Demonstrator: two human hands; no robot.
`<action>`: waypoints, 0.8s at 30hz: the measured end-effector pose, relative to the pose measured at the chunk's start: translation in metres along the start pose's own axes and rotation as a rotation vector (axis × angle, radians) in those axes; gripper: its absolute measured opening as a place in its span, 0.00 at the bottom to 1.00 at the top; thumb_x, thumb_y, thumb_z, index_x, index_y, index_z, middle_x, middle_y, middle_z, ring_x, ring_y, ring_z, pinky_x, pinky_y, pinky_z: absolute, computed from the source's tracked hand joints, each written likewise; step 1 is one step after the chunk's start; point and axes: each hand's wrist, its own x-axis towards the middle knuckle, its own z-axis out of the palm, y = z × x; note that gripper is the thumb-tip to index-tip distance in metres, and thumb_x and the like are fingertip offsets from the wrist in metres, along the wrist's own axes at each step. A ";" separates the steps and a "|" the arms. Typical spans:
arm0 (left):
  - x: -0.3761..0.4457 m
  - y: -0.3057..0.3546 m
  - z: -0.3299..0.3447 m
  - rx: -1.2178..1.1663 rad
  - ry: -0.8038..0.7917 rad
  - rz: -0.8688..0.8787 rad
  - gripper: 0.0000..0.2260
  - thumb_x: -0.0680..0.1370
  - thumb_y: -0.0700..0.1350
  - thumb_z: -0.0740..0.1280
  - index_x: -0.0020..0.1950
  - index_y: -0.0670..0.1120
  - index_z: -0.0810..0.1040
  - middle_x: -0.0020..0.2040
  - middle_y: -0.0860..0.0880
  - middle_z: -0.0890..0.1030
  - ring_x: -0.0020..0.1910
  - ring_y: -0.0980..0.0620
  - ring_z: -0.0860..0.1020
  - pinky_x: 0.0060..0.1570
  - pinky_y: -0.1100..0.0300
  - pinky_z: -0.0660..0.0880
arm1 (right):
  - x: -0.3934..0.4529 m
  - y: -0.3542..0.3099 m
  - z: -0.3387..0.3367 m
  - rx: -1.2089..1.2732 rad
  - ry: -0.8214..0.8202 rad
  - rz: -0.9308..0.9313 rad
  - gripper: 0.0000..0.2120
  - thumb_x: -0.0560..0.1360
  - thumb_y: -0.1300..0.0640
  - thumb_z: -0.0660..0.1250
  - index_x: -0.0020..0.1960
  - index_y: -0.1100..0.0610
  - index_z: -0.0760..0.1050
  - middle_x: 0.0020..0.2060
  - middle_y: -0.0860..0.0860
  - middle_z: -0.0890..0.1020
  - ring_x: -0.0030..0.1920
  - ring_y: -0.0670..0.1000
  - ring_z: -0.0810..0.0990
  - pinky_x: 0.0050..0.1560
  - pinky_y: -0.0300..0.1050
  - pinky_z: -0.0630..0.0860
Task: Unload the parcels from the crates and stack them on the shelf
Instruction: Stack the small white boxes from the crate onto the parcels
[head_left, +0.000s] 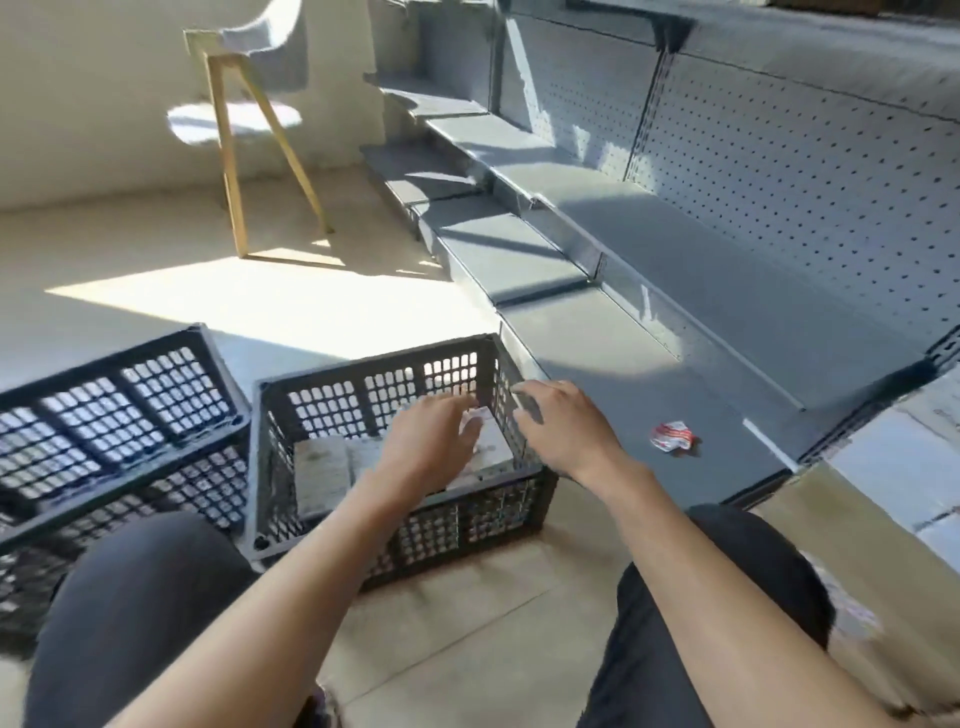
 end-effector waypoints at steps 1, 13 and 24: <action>-0.009 -0.015 -0.005 0.007 0.006 -0.035 0.15 0.84 0.53 0.62 0.68 0.51 0.78 0.65 0.52 0.81 0.59 0.52 0.81 0.59 0.52 0.79 | 0.003 -0.015 0.006 0.003 -0.022 -0.008 0.19 0.82 0.55 0.63 0.73 0.52 0.72 0.69 0.52 0.76 0.70 0.55 0.71 0.70 0.48 0.67; -0.067 -0.104 -0.009 -0.094 0.013 -0.273 0.16 0.83 0.52 0.62 0.70 0.51 0.78 0.65 0.51 0.82 0.58 0.51 0.81 0.51 0.56 0.78 | 0.011 -0.082 0.082 -0.007 -0.223 -0.036 0.22 0.81 0.53 0.61 0.75 0.48 0.69 0.68 0.56 0.76 0.54 0.55 0.77 0.53 0.48 0.76; -0.020 -0.166 0.057 -0.168 -0.167 -0.456 0.17 0.82 0.53 0.62 0.69 0.52 0.78 0.66 0.48 0.81 0.64 0.46 0.78 0.60 0.47 0.78 | 0.077 -0.045 0.167 -0.021 -0.414 0.097 0.28 0.82 0.51 0.61 0.80 0.49 0.58 0.75 0.54 0.69 0.74 0.59 0.65 0.71 0.57 0.68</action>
